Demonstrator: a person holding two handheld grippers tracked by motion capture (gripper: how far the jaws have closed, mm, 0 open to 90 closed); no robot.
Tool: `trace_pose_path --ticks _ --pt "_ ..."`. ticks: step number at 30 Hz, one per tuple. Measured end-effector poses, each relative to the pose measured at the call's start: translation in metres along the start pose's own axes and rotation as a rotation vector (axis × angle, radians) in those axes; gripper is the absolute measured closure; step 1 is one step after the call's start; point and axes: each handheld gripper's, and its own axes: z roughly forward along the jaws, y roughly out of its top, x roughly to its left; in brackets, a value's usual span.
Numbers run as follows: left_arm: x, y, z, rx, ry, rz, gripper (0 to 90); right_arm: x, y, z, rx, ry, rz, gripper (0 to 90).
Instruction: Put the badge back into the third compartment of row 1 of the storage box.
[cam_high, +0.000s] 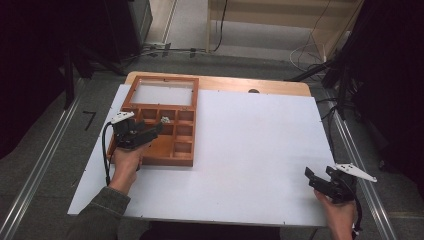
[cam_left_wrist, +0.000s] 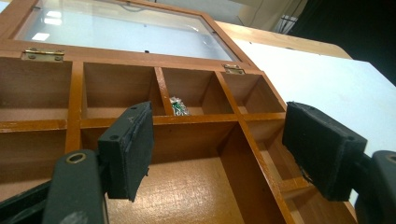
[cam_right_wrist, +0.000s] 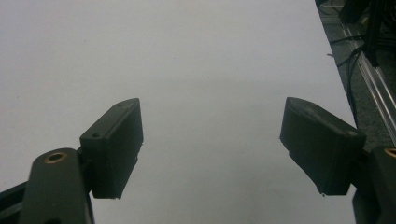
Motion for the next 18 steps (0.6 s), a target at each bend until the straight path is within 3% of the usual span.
trace_pose_path --ticks 18 --pt "-0.006 -0.004 -0.012 -0.018 -0.030 -0.002 23.8 0.000 -0.001 -0.001 0.002 0.000 0.003 19.3"
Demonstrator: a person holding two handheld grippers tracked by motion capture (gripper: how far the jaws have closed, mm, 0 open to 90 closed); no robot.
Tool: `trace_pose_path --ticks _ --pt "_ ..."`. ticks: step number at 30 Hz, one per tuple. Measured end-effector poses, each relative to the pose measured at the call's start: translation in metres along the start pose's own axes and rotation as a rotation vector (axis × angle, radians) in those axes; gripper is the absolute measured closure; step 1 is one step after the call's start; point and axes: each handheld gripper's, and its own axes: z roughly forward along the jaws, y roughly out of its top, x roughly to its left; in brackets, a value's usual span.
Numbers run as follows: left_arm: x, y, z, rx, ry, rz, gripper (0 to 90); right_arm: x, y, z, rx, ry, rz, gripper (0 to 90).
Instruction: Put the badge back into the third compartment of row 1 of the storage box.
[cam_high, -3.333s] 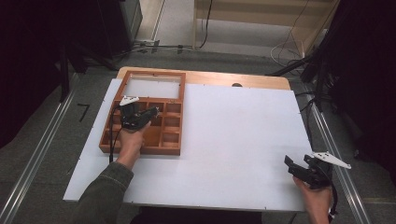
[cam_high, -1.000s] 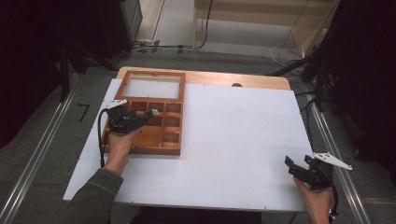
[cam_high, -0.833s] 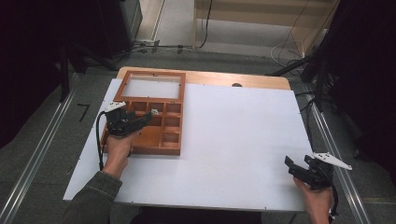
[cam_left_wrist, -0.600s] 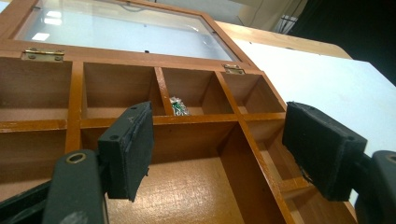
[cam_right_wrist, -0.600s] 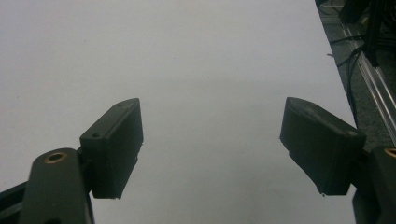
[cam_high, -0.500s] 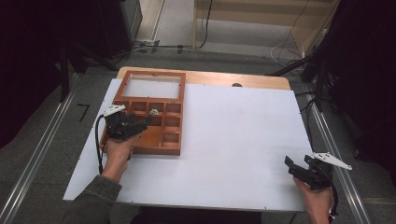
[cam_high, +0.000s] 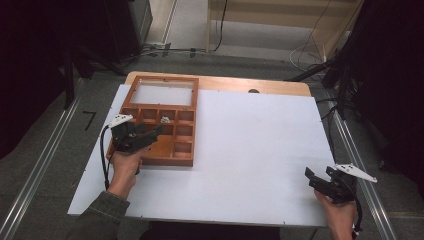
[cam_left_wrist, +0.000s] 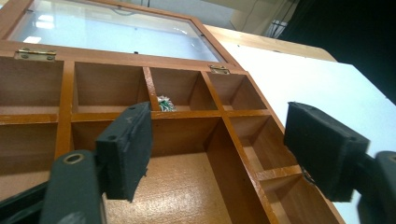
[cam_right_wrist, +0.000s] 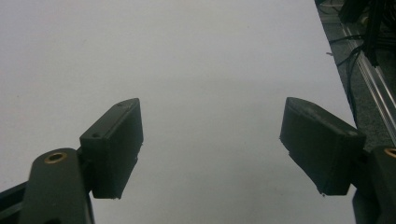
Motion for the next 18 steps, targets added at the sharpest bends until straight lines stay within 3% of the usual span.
trace_pose_path --ticks 18 --pt "-0.007 -0.005 -0.012 -0.016 -0.009 0.003 18.9 0.000 0.000 0.000 0.002 -0.003 -0.004 19.3"
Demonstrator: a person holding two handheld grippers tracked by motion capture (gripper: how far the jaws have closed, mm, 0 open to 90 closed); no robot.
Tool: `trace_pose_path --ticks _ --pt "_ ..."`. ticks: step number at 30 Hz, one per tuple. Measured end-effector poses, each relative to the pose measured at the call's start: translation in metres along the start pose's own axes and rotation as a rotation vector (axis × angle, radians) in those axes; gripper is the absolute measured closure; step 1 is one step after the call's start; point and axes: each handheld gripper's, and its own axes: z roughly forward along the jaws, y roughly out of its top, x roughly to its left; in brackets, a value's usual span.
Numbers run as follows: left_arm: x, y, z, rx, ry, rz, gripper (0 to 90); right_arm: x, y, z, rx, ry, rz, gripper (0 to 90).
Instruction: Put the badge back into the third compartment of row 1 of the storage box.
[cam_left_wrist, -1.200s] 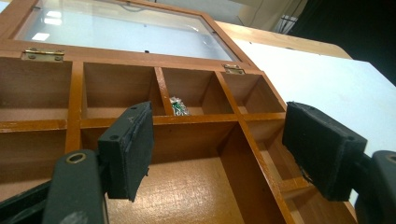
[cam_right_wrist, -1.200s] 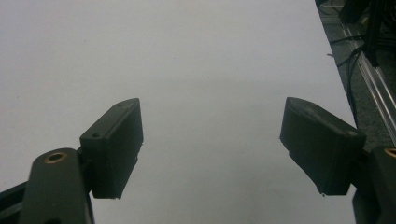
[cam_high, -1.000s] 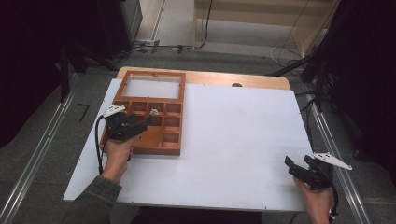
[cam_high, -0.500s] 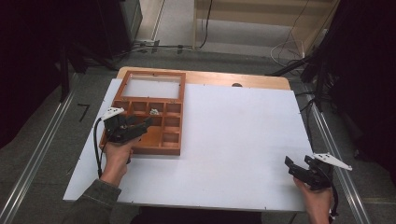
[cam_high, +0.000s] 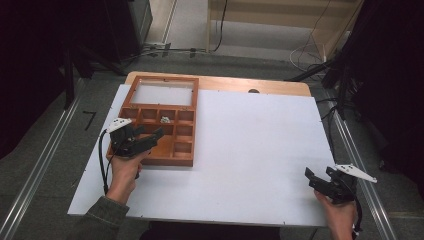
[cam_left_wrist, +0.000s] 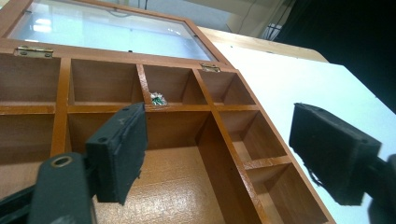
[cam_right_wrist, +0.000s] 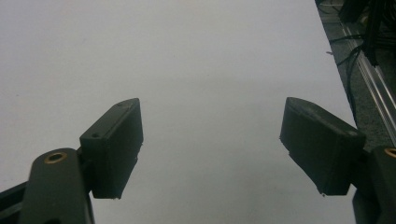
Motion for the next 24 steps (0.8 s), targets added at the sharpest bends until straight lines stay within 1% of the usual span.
trace_pose_path --ticks 13,24 --pt "-0.003 -0.007 -0.008 0.008 -0.006 0.015 18.3 0.000 0.000 0.000 0.000 0.000 0.000 19.3" --pt "-0.005 -0.010 -0.018 0.001 -0.012 0.026 18.3 0.001 0.000 0.000 0.002 0.001 -0.002 19.3"
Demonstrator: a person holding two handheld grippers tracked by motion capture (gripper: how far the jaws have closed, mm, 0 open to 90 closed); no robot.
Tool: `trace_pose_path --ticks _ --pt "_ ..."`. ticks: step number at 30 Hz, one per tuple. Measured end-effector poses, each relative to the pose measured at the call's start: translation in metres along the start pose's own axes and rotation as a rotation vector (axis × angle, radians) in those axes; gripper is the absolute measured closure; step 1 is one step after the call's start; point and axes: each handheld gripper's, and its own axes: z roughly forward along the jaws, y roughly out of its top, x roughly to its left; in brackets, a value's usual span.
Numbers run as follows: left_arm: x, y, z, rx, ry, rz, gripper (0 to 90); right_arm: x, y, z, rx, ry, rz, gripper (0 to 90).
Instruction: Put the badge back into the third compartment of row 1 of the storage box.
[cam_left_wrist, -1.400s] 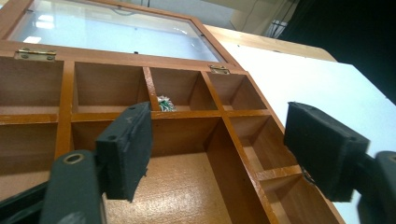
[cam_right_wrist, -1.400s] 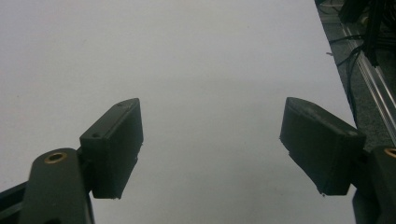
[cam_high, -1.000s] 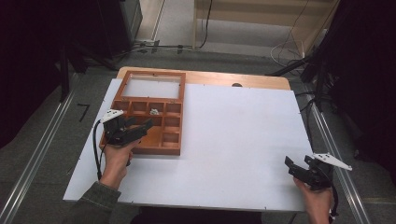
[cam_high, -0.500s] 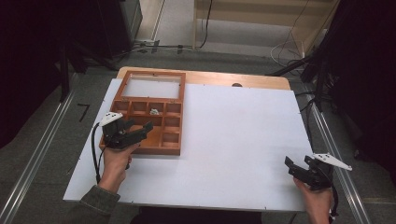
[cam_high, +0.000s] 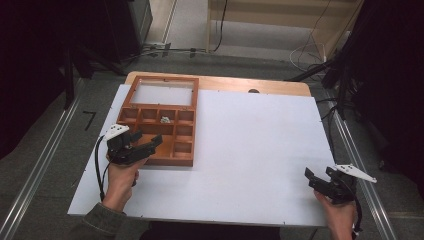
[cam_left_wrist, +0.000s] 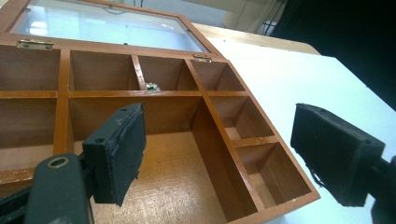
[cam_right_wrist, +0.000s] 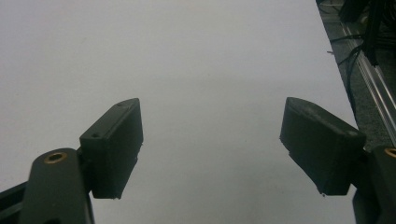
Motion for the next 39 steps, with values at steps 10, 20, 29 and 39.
trace_pose_path --ticks 10,20,29,39 --pt "-0.003 -0.002 -0.005 0.001 -0.010 0.009 18.4 0.000 0.000 0.001 0.000 -0.003 0.001 19.3" --pt "-0.007 -0.004 -0.009 -0.002 -0.019 0.012 18.3 0.000 0.000 0.000 0.001 -0.001 0.002 19.3" --pt "-0.006 -0.008 -0.013 -0.002 -0.016 0.008 18.4 0.000 0.000 0.000 0.000 -0.001 0.004 19.3" --pt "-0.002 -0.012 -0.015 0.003 -0.012 0.008 18.4 0.000 -0.001 -0.001 -0.002 -0.003 0.003 19.3"
